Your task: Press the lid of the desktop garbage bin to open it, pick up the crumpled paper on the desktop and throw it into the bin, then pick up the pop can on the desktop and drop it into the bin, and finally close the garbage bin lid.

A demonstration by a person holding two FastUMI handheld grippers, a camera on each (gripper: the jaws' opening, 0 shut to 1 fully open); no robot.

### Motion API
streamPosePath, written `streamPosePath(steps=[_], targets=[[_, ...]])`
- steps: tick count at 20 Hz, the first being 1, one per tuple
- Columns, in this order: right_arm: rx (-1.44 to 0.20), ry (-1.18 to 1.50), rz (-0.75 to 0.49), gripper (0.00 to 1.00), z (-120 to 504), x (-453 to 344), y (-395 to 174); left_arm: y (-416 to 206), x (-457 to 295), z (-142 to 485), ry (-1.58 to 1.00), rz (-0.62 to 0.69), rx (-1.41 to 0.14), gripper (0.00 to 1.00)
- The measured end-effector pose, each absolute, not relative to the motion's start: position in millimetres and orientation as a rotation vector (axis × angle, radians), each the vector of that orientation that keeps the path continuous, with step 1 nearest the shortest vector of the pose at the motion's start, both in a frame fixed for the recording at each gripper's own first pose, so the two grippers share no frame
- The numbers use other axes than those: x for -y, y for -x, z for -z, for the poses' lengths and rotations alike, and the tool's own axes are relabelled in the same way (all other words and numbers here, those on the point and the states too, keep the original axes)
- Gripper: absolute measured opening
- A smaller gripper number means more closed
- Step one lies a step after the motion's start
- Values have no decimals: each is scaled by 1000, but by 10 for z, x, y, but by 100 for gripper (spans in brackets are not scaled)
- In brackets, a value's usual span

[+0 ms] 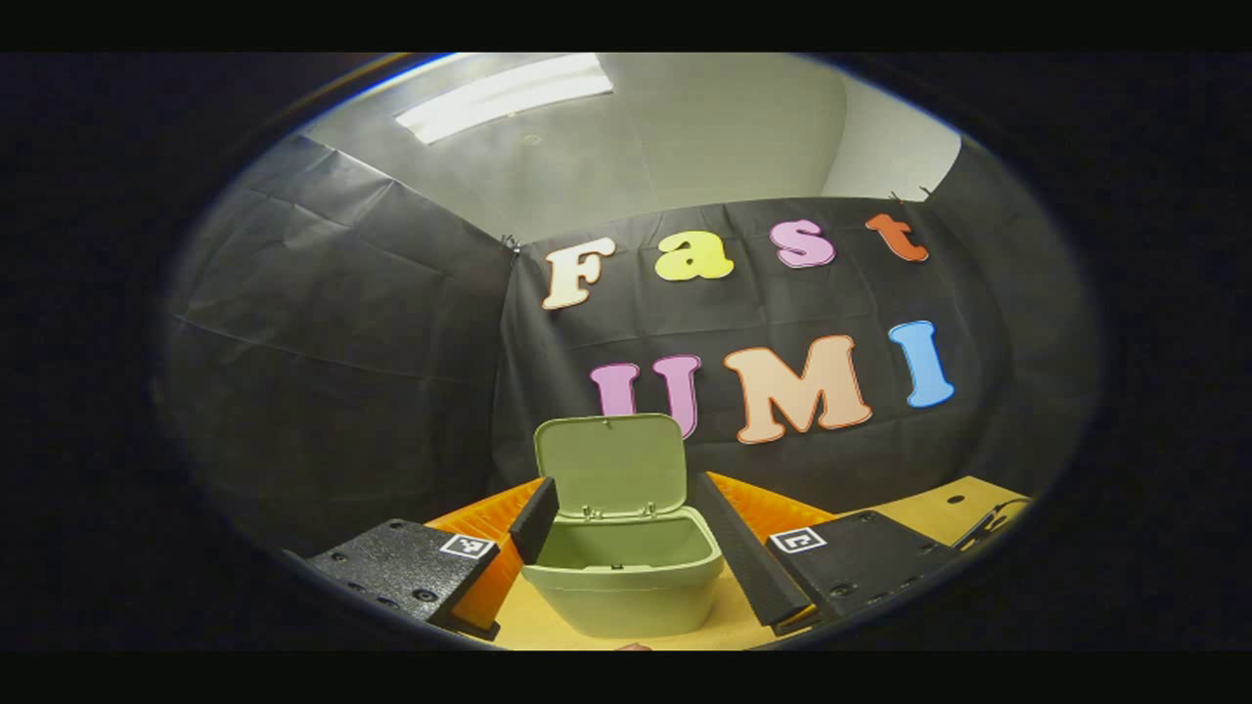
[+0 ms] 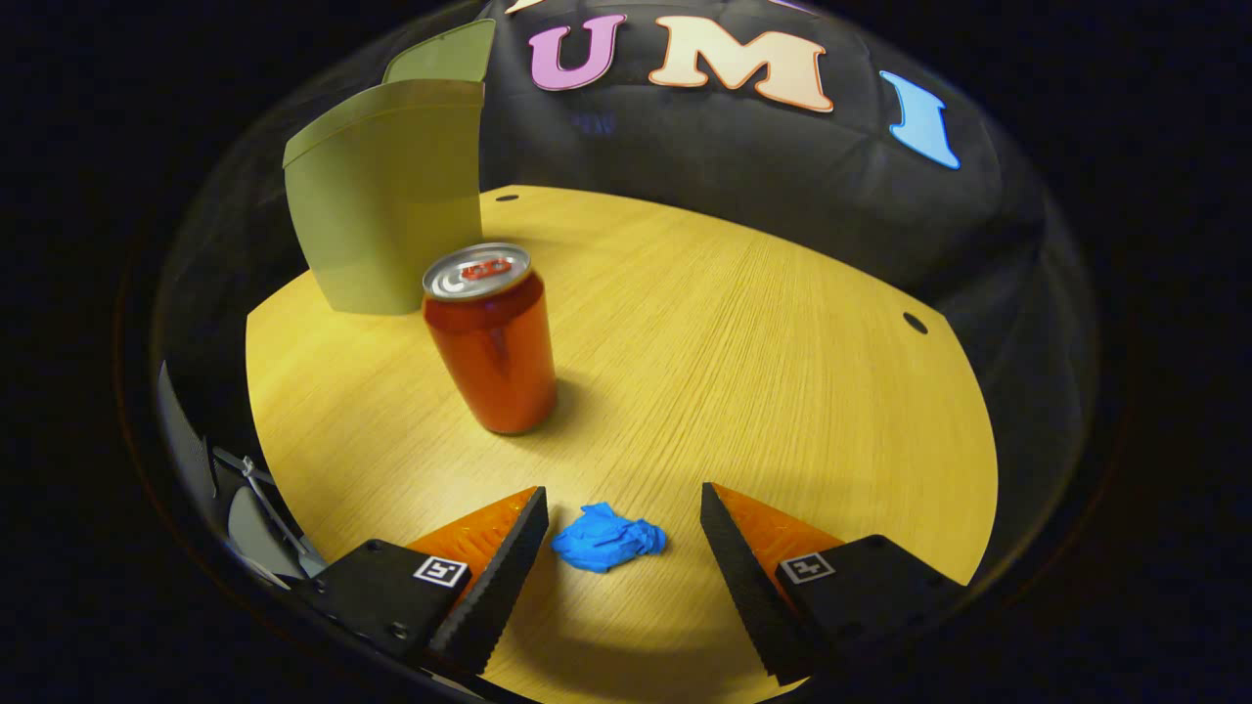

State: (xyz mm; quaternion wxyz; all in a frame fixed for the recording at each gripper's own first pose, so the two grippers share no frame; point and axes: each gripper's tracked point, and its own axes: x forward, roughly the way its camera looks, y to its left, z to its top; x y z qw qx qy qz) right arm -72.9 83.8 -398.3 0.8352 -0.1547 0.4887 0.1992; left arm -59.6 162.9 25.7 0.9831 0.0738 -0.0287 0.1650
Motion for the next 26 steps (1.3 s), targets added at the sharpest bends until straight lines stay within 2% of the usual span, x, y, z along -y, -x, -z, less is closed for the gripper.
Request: streamPosePath(steps=[1, 3, 4, 7, 8, 10, 11, 21, 23, 25, 26], targets=[[-1070, 317, -434, 99, 4054, -850, 787, 602, -1634, -261, -149, -333, 56, 86], [-1081, 270, -447, 85, 4033, -899, 838, 610, -1656, -261, -151, -336, 53, 87], [-1090, 276, -448, 70, 4052, -882, 844, 619, -1667, -254, -152, -337, 51, 91], [-1093, 269, -484, 43, 4057, -937, 894, 615, -1680, -250, -154, -336, 49, 86], [-1093, 270, -499, 31, 4051, -957, 911, 629, -1695, -242, -153, -336, 49, 91], [-1095, 263, -510, 24, 4046, -980, 935, 623, -1696, -239, -148, -335, 51, 91], [-1093, 263, -511, 16, 4050, -986, 938, 621, -1704, -231, -147, -334, 51, 91], [-813, 186, -486, 17, 3148, -1402, 186, 618, -1783, -161, -135, -315, 41, 91], [-760, 180, -482, 14, 2956, -1500, 39, 630, -1831, -122, -127, -315, 32, 91], [-710, 172, -485, 16, 2756, -1607, -102, 629, -1890, -78, -121, -317, 21, 91], [-684, 167, -487, 16, 2655, -1667, -167, 645, -1916, -54, -121, -317, 16, 86]])
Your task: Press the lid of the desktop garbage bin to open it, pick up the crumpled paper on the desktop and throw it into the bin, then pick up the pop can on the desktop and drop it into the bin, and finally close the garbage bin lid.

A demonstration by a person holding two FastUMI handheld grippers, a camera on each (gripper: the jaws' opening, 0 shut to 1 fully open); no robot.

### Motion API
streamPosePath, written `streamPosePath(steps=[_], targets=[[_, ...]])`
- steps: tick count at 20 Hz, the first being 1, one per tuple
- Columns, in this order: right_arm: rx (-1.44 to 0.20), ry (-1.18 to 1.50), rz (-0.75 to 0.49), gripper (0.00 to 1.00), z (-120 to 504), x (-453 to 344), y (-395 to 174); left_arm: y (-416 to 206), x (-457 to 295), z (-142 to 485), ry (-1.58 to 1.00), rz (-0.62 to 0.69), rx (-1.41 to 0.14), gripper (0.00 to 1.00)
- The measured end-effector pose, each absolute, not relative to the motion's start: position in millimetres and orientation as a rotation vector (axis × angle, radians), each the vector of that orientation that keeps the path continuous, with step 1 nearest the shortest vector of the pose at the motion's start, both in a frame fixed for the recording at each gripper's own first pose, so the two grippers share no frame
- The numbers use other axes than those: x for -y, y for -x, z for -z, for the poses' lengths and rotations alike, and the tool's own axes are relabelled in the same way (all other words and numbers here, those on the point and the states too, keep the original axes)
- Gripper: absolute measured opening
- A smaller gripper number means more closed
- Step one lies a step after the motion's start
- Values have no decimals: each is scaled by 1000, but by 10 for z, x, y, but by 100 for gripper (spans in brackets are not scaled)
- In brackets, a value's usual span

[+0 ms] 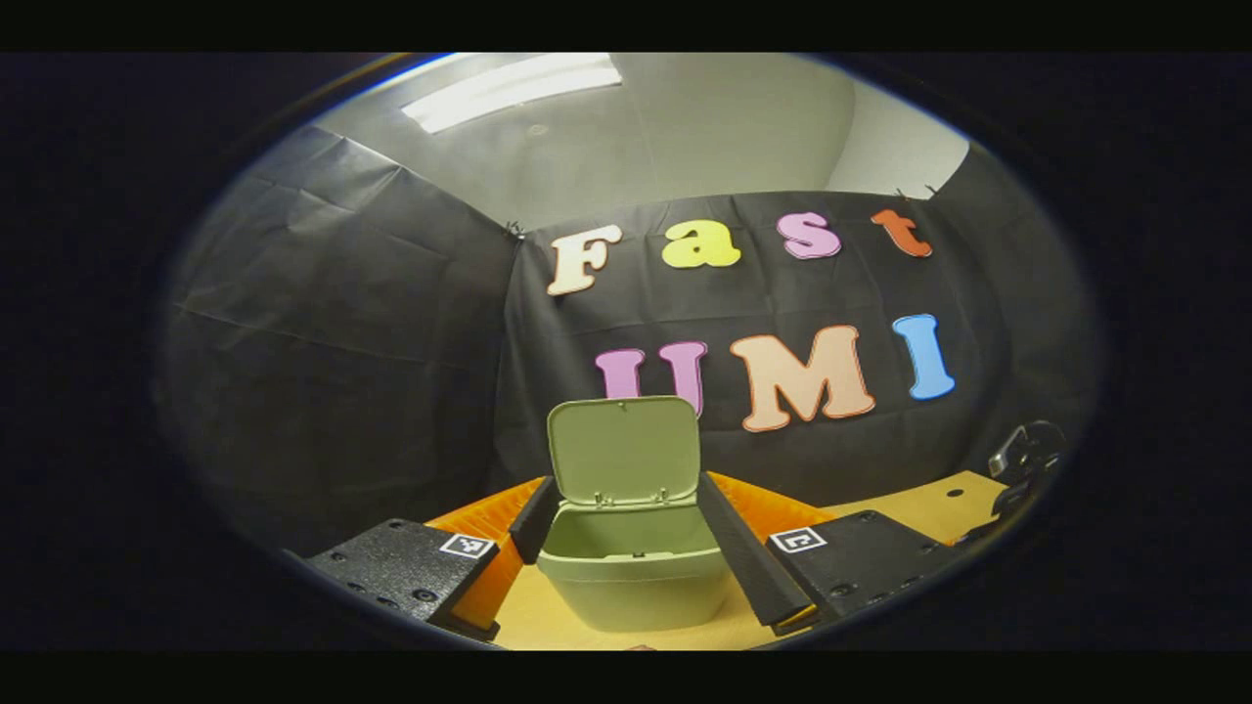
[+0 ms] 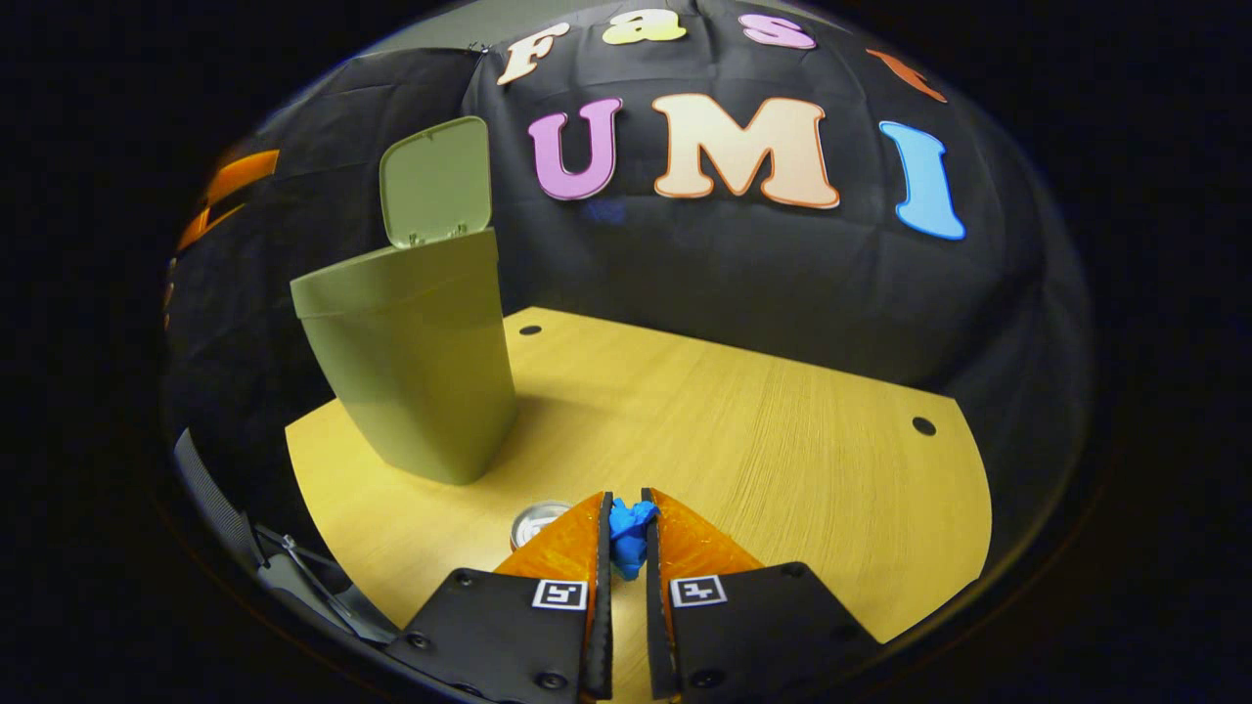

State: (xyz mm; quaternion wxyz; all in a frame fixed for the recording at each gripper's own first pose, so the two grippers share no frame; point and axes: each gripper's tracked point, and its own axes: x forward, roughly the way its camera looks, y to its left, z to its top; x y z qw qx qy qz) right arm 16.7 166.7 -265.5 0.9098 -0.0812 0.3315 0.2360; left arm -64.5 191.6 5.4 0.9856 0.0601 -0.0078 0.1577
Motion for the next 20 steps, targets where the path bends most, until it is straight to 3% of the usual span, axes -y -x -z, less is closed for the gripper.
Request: streamPosePath(steps=[3, 4, 7, 8, 20], targets=[[-609, 152, -497, 16, 2357, -1884, -337, 666, -2006, -29, -123, -319, 10, 86], [-584, 148, -504, 16, 2257, -1967, -390, 679, -2042, -10, -124, -320, 8, 91], [-521, 133, -528, 16, 1967, -2242, -506, 718, -2178, 28, -123, -328, -3, 91], [-501, 127, -539, 16, 1907, -2350, -524, 757, -2237, 70, -121, -332, -8, 87], [-338, 87, -683, 16, 1220, -3680, -772, 1031, -2884, 356, -117, -386, -82, 87]])
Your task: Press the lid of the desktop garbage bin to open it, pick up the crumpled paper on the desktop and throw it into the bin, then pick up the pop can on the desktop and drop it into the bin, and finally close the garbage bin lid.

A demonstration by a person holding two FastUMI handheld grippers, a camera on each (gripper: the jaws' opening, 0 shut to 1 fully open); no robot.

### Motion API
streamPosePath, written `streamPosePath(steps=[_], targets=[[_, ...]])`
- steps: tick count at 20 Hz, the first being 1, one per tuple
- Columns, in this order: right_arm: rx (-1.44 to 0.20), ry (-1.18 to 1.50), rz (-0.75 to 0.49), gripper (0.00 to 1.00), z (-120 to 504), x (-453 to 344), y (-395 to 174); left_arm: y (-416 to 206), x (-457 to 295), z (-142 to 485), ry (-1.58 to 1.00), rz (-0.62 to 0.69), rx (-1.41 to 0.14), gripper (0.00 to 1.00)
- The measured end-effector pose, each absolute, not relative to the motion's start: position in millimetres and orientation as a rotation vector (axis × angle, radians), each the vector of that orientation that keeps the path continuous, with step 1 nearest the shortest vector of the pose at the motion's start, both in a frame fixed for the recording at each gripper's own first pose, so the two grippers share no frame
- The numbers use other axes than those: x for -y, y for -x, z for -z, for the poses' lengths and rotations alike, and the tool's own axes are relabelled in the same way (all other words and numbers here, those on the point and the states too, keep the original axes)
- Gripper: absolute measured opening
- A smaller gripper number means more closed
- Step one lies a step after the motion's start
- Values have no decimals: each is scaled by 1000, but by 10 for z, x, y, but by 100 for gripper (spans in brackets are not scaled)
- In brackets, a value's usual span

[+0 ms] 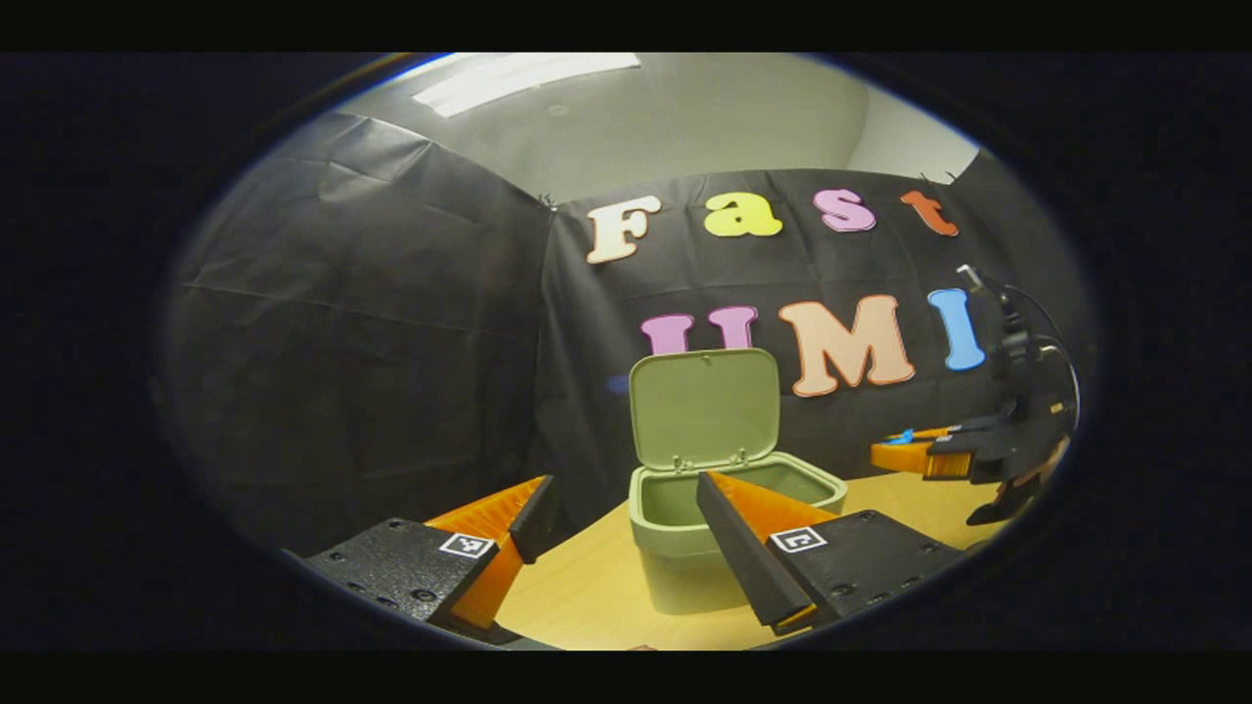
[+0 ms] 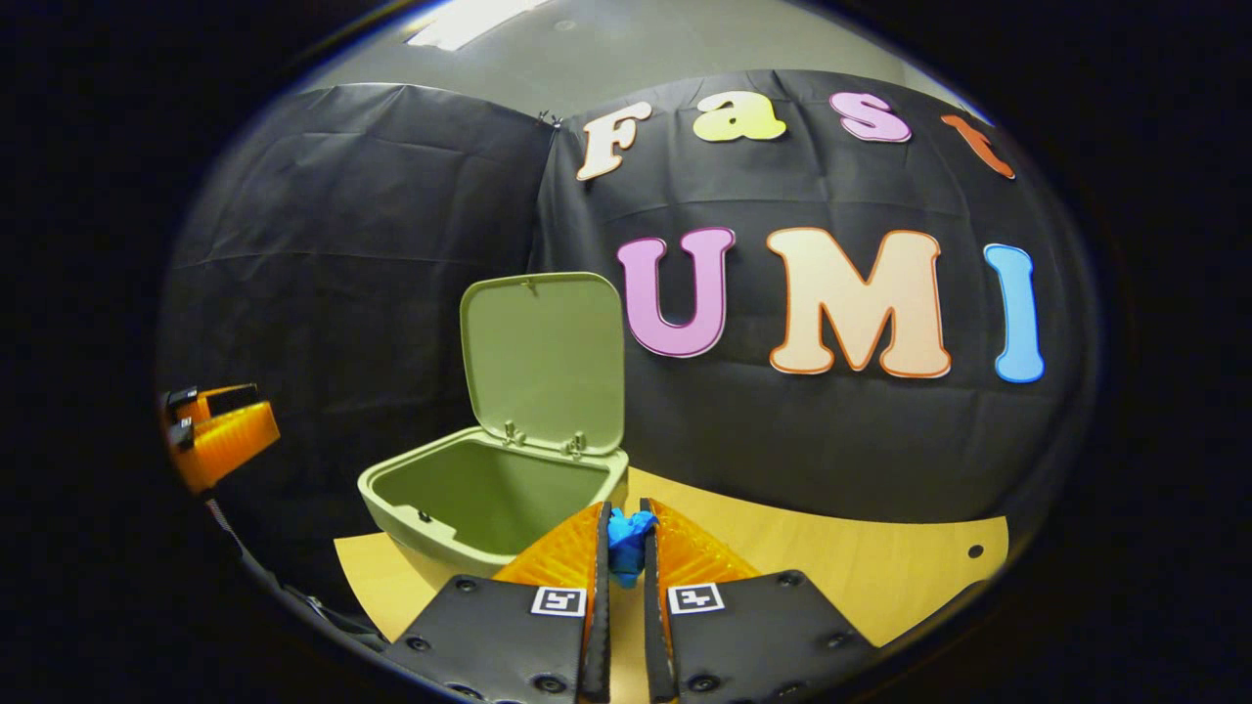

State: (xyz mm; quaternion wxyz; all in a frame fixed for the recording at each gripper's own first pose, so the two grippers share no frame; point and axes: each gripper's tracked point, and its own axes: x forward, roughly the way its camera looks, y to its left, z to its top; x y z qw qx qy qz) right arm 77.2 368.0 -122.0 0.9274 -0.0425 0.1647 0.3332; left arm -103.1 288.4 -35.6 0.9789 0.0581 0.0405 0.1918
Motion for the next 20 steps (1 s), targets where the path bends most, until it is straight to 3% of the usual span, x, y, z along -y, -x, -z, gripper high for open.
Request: streamPosePath(steps=[1, 2, 5, 6, 7, 8, 9, 10, 14, 20], targets=[[-333, 83, -696, 16, 1205, -3793, -777, 1047, -2928, 371, -117, -390, -87, 91], [-333, 76, -710, 16, 1184, -3913, -784, 1069, -2971, 407, -117, -392, -94, 87], [-337, 77, -740, 16, 1231, -4230, -763, 1120, -3115, 490, -116, -404, -110, 91], [-342, 83, -748, 16, 1264, -4311, -758, 1125, -3148, 522, -113, -407, -117, 87], [-348, 89, -752, 16, 1303, -4382, -747, 1122, -3175, 554, -109, -404, -127, 91], [-354, 97, -752, 17, 1343, -4433, -752, 1131, -3185, 594, -108, -405, -137, 87], [-361, 96, -759, 22, 1375, -4485, -736, 1121, -3204, 614, -112, -406, -143, 87], [-362, 91, -762, 37, 1393, -4528, -739, 1122, -3215, 629, -115, -406, -146, 92], [-320, 81, -752, 96, 1304, -4496, -771, 1045, -3139, 662, -112, -388, -148, 87], [-260, 86, -655, 100, 1122, -3909, -973, 804, -2820, 719, -90, -335, -150, 87]])
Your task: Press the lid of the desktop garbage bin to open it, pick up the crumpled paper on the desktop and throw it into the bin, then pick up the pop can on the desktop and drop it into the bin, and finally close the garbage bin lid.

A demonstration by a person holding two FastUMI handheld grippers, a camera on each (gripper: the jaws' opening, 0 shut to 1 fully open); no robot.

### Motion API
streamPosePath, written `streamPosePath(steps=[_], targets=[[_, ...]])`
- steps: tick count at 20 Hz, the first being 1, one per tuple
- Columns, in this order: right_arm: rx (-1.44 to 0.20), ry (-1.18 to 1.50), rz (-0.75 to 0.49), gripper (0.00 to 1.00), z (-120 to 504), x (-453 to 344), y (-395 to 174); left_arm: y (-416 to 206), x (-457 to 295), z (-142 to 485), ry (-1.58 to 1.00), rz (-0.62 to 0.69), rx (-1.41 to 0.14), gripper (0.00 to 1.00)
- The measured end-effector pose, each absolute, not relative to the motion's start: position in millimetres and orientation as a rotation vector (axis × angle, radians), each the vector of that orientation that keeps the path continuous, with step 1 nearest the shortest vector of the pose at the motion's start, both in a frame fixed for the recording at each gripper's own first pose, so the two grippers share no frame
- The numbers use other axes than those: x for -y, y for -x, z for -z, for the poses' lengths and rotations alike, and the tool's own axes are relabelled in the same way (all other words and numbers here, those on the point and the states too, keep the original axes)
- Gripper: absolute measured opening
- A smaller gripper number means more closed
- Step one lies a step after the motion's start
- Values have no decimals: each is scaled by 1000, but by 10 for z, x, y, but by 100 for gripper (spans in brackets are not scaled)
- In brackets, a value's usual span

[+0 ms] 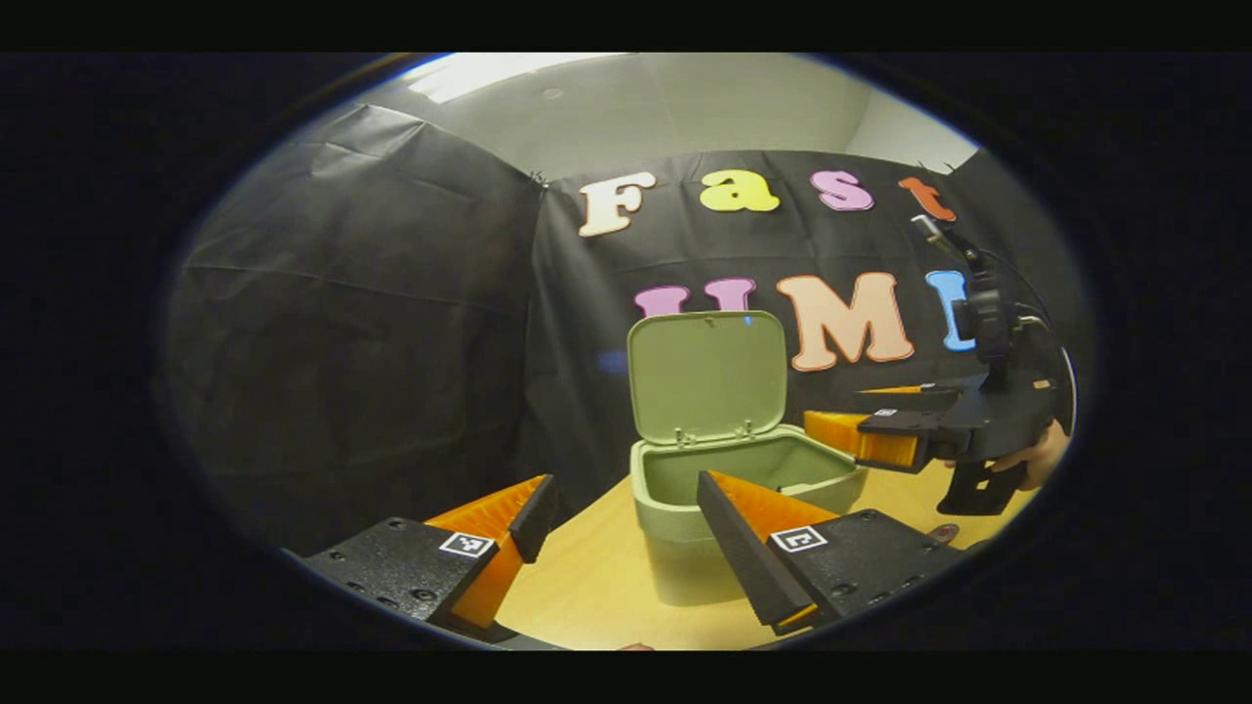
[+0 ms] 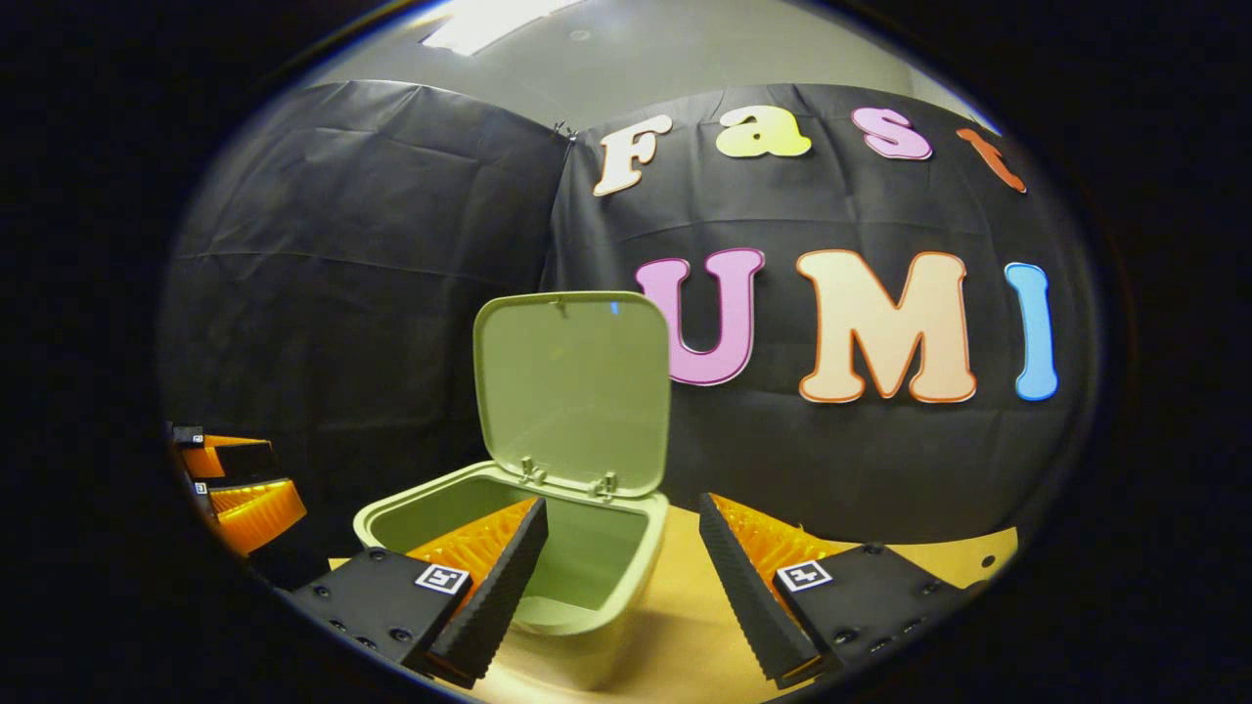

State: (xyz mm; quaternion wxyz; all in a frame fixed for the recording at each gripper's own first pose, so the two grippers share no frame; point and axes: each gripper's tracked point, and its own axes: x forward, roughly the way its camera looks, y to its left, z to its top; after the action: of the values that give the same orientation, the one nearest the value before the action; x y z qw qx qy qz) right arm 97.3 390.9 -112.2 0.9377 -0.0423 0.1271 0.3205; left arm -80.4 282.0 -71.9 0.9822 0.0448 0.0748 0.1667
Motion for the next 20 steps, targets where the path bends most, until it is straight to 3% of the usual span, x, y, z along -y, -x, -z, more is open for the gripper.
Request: streamPosePath(steps=[2, 5, 7, 9, 10, 12, 16, 17, 20], targets=[[-254, 96, -613, 98, 1094, -3597, -1049, 707, -2632, 752, -69, -305, -155, 92], [-253, 105, -545, 100, 1072, -3093, -1150, 535, -2301, 829, -33, -246, -161, 87], [-260, 111, -496, 98, 1074, -2725, -1192, 413, -2073, 883, -33, -207, -167, 92], [-265, 120, -442, 98, 1064, -2352, -1218, 291, -1815, 930, -38, -162, -173, 92], [-268, 123, -418, 98, 1064, -2173, -1212, 242, -1692, 952, -40, -141, -175, 87], [-273, 130, -371, 98, 1060, -1833, -1201, 146, -1462, 968, -45, -101, -171, 92], [-283, 137, -283, 98, 1032, -1220, -1145, -13, -1035, 1008, -39, -32, -175, 87], [-284, 134, -263, 98, 1037, -1087, -1124, -48, -938, 1023, -42, -16, -177, 92], [-294, 139, -209, 98, 1047, -736, -1040, -94, -655, 1151, -56, 32, -196, 92]])
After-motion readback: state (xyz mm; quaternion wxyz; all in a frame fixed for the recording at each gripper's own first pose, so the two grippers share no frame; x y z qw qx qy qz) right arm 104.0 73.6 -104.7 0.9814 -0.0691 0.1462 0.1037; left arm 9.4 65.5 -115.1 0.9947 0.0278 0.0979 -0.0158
